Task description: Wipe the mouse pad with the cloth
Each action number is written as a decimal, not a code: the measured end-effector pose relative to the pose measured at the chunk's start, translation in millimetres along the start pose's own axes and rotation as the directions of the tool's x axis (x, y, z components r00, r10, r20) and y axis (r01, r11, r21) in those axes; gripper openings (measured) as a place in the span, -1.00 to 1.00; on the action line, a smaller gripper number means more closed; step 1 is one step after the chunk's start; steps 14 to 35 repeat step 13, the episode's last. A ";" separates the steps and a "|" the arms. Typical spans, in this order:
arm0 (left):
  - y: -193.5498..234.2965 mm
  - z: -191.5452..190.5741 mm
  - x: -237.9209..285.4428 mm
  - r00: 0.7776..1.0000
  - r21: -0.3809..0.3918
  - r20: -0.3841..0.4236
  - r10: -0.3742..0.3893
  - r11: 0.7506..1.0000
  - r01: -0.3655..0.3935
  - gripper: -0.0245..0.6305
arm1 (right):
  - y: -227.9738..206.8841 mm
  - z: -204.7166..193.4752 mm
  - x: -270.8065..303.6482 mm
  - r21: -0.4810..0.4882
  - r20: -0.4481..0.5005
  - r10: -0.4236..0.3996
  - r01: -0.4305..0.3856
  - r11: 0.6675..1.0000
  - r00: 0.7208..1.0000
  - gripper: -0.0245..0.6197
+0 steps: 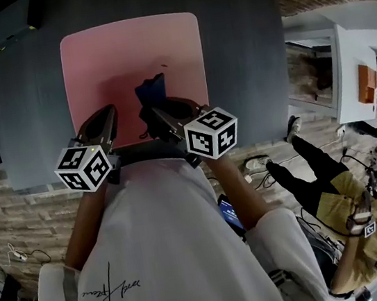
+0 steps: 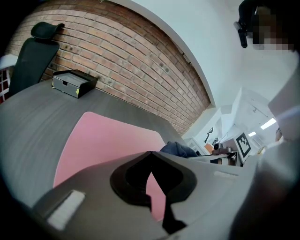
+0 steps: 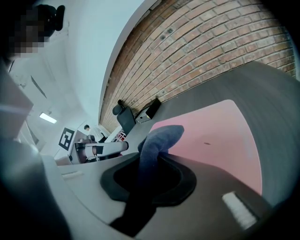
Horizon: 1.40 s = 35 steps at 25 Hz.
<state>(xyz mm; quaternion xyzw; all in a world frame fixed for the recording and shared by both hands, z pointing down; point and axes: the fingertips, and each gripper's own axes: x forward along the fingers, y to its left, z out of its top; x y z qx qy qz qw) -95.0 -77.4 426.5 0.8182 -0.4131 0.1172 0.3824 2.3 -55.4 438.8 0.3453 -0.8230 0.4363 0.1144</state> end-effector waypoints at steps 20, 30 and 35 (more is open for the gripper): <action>-14.0 4.7 -6.8 1.000 0.026 0.017 -0.016 1.000 0.016 -0.90 | 10.4 -11.7 -17.8 0.036 -0.019 0.009 -0.008 0.999 1.000 -0.71; -14.0 4.7 -6.8 1.000 0.026 0.017 -0.016 1.000 0.016 -0.90 | 10.4 -11.7 -17.8 0.036 -0.019 0.009 -0.008 0.999 1.000 -0.71; -14.0 4.7 -6.8 1.000 0.026 0.017 -0.016 1.000 0.016 -0.90 | 10.4 -11.7 -17.8 0.036 -0.019 0.009 -0.008 0.999 1.000 -0.71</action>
